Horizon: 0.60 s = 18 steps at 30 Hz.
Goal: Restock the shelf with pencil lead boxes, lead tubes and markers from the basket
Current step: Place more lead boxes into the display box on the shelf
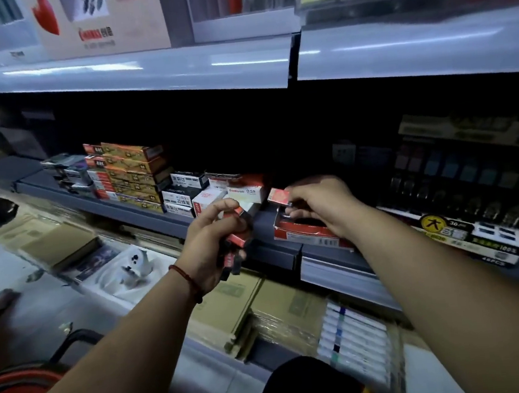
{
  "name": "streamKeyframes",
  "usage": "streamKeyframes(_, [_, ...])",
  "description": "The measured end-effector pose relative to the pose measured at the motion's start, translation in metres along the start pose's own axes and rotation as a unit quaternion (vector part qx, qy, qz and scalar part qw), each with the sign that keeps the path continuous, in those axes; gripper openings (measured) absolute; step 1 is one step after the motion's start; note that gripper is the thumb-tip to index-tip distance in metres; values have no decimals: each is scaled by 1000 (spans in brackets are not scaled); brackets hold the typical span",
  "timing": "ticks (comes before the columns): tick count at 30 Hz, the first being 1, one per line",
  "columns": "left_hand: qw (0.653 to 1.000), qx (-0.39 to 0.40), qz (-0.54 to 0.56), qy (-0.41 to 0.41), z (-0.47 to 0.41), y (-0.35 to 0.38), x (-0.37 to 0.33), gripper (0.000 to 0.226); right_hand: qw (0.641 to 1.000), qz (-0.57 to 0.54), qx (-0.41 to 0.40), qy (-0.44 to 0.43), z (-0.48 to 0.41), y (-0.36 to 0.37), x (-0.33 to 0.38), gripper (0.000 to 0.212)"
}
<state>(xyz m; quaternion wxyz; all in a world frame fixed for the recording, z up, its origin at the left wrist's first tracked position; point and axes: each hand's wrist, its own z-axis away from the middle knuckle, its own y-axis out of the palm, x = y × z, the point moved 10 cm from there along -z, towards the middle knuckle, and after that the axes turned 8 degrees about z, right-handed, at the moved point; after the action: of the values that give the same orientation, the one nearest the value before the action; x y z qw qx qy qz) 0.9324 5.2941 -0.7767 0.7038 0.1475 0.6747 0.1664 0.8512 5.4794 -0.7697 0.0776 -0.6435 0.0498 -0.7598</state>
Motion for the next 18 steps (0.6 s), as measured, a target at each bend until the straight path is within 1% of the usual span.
streamKeyframes(2, [1000, 25, -11, -12, -2, 4, 5, 26, 999, 39, -22, 2, -2, -10, -6, 12])
streamKeyframes(5, [998, 60, -13, -16, -2, 10, 8, 28, 991, 132, -36, -11, 6, -19, -6, 14])
streamKeyframes(7, [996, 80, -8, -24, -1, 15, 9, 29, 983, 182, -22, -16, 13, -21, -7, 15])
streamKeyframes(10, [993, 110, -8, -41, -1, 21, 8, 28, 971, 236, -18, -25, 23, -25, -6, 23])
streamKeyframes(12, [991, 123, -9, -47, -2, 23, 9, 28, 960, 279, -13, -34, 26, -24, -3, 19])
streamKeyframes(18, [991, 121, -12, -62, 13, 13, 16, 29, 947, 320, 19, -26, 35, -15, -6, 19])
